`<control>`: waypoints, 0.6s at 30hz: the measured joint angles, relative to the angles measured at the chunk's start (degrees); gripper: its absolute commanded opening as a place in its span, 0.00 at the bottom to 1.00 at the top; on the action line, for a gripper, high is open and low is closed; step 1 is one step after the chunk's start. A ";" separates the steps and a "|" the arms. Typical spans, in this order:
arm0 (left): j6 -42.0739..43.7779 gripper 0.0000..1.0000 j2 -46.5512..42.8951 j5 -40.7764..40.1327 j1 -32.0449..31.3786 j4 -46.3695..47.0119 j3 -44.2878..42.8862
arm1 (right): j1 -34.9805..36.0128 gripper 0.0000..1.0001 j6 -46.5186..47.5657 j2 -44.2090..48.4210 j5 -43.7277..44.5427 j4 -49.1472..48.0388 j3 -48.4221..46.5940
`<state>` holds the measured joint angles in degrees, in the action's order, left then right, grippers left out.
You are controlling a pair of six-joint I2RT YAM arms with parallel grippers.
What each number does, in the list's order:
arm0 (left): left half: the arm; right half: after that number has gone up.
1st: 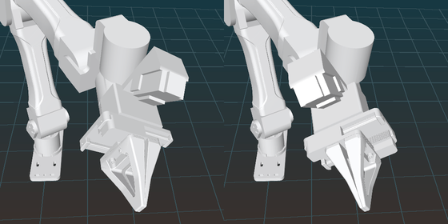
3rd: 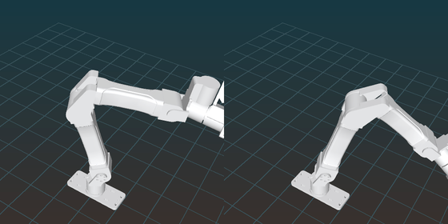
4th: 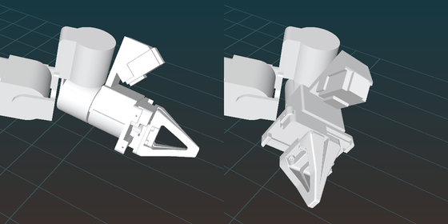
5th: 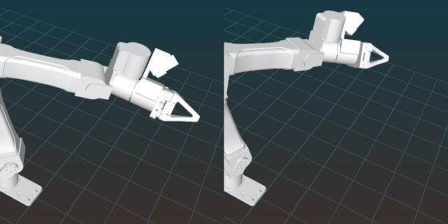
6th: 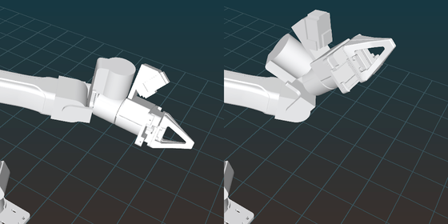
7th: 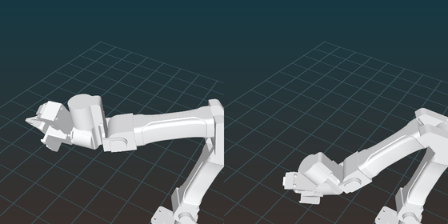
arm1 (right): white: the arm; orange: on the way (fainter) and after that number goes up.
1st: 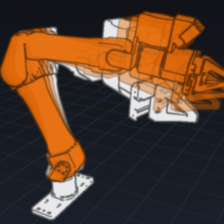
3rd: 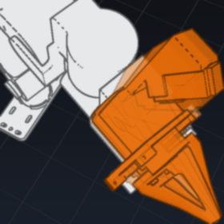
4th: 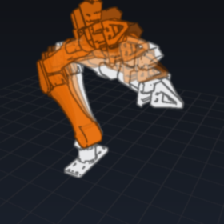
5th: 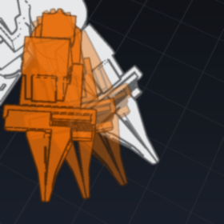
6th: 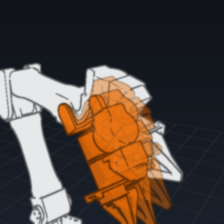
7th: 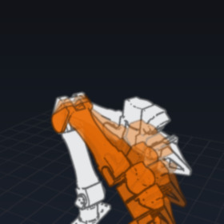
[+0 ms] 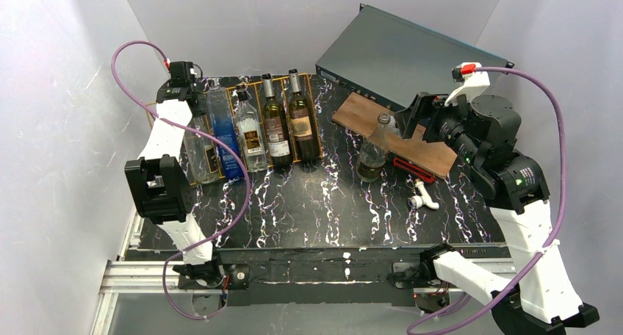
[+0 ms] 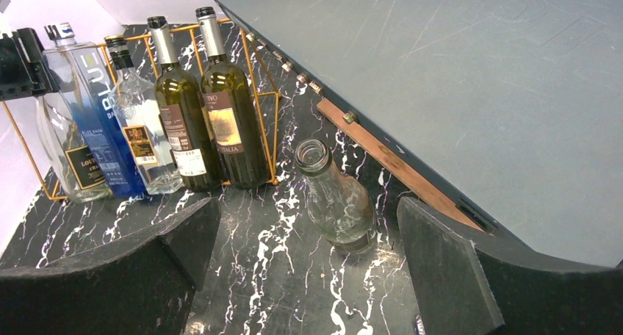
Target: Put the wine bottle on the wine rack
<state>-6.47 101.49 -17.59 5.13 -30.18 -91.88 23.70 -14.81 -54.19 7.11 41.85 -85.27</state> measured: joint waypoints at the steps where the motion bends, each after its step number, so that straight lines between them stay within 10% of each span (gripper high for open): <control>1: -0.05 0.53 -0.03 0.17 0.00 -0.02 0.00 | 0.00 1.00 0.00 0.01 0.00 0.00 0.02; 18: -0.86 0.59 -5.94 0.52 -0.14 -2.02 0.64 | 0.00 1.00 0.00 1.51 -0.47 -0.02 0.69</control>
<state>-7.33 95.54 -17.07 4.98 -32.20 -91.23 23.70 -14.81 -52.68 6.64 41.82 -84.58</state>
